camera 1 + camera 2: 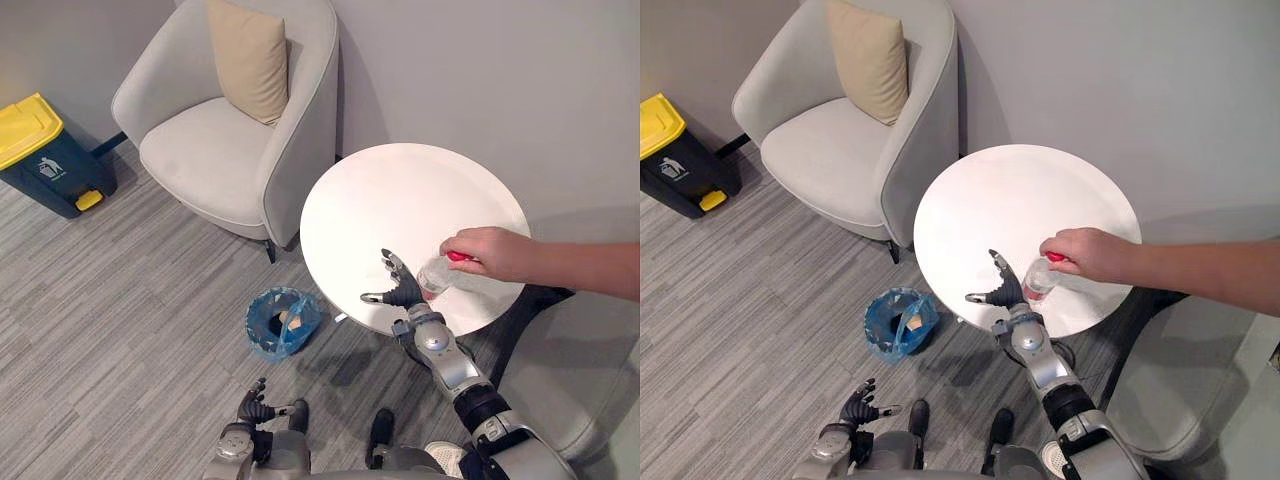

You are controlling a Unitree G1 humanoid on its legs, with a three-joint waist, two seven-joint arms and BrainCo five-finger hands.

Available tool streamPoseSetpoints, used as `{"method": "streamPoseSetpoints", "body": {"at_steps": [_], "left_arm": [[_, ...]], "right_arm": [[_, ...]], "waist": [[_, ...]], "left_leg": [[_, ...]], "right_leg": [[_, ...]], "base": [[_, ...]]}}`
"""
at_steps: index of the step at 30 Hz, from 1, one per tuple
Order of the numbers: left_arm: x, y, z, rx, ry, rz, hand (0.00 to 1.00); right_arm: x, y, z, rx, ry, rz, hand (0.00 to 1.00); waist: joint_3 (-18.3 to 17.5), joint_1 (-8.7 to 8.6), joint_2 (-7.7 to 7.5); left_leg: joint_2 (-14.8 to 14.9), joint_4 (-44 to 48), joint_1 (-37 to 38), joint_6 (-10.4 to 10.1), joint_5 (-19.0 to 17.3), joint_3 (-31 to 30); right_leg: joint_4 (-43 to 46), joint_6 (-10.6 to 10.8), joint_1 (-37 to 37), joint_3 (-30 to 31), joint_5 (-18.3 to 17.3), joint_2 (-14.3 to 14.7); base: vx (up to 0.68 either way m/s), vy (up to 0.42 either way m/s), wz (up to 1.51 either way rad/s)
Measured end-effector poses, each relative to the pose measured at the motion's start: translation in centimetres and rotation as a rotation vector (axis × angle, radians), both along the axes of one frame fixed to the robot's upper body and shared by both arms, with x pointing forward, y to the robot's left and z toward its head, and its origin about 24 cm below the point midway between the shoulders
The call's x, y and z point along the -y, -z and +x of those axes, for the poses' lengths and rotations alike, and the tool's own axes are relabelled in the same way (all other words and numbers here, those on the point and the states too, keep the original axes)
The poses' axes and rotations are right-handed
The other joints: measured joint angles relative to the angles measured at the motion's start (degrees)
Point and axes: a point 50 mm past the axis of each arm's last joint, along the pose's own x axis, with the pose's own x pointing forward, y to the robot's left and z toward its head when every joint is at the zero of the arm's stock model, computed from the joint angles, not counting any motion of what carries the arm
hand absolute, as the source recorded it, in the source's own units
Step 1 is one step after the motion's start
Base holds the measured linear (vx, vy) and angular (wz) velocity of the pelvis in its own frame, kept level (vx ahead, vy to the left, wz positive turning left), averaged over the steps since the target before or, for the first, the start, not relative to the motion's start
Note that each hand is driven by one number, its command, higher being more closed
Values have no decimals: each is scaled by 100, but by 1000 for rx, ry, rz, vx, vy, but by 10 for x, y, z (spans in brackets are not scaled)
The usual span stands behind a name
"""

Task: Gather rubbish on tea table into small bin, then transfer packed bag to large trash can.

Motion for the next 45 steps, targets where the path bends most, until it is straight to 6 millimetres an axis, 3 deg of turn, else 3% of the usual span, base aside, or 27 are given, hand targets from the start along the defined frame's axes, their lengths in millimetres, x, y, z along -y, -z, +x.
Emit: {"method": "streamPoseSetpoints", "body": {"at_steps": [19, 35, 45], "left_arm": [[1, 1, -2, -10, 4, -2, 0], [0, 6, -13, -49, -1, -3, 0], [1, 7, -14, -54, -2, -4, 0]], "right_arm": [[12, 4, -15, 4, 51, 43, 0], [30, 13, -43, -6, 150, 103, 0], [45, 5, -48, 31, 229, 145, 0]], "waist": [[-30, -58, 33], [-342, -152, 15], [-344, -177, 13]], "left_leg": [[6, -52, 173, -1, 0, 23], [5, -127, 311, -2, -2, 23], [29, -143, 336, -4, -4, 45]], "right_leg": [[-18, 0, 142, 33, 1, 8], [-252, -24, 344, 39, 58, 46], [-257, -34, 346, 74, 68, 71]], "base": [[0, 0, 0], [1, 1, 0], [-5, 2, -1]]}}
